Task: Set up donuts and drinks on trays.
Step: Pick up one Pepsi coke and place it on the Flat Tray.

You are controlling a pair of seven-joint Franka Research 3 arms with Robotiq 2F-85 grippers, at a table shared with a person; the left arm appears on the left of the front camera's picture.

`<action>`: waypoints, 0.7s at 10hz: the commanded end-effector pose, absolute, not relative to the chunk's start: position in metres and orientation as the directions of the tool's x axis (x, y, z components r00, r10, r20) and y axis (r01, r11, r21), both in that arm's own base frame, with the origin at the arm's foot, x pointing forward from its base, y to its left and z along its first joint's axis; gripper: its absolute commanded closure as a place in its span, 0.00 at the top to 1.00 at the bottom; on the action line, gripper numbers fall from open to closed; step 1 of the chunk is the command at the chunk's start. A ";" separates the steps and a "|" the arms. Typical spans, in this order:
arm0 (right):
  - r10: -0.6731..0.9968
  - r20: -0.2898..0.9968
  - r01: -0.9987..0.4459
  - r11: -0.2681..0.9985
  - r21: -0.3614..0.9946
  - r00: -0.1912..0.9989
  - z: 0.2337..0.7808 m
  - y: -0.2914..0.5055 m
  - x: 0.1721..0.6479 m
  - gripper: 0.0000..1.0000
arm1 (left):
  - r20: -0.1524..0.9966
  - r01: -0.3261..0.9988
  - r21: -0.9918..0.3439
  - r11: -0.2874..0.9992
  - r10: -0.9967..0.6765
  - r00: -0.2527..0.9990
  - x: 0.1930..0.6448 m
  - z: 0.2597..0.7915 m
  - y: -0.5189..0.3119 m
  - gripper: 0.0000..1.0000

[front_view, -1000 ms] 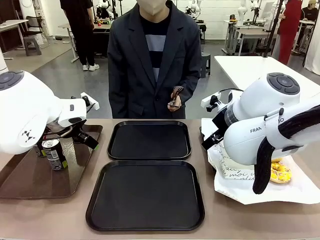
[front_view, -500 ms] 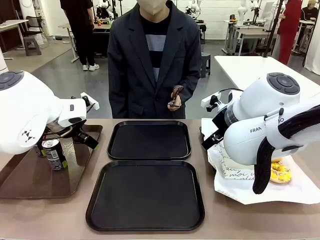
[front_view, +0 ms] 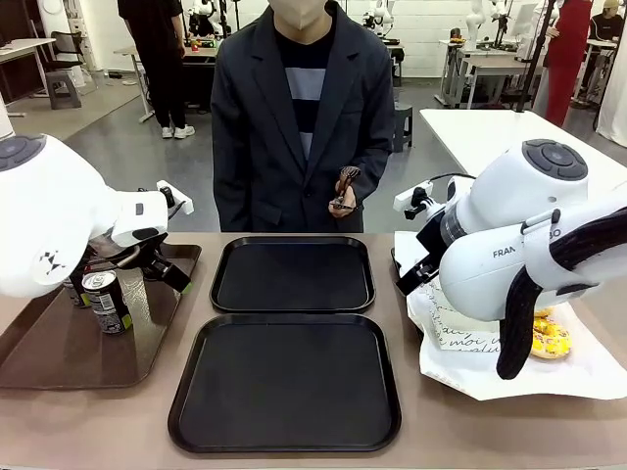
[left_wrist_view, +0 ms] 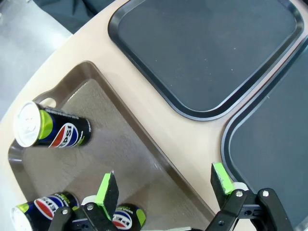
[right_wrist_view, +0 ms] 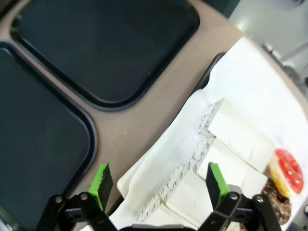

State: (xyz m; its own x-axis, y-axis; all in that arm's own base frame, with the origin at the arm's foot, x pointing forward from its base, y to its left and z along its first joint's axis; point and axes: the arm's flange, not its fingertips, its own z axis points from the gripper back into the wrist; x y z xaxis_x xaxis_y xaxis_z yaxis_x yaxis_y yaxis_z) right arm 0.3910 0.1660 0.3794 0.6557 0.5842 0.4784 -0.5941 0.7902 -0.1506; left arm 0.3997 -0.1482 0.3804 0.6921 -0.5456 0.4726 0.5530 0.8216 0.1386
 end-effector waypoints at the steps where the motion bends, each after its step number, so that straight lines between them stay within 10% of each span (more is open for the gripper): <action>1: 0.604 0.408 -0.607 0.783 -0.140 0.685 0.406 0.148 0.328 1.00 | 0.431 0.557 0.147 0.818 -0.560 0.708 0.343 0.420 -0.132 1.00; 7: 0.565 0.124 -0.571 0.821 0.015 0.815 0.405 0.082 0.229 1.00 | 0.286 0.566 0.063 0.822 -0.558 0.779 0.246 0.440 -0.077 1.00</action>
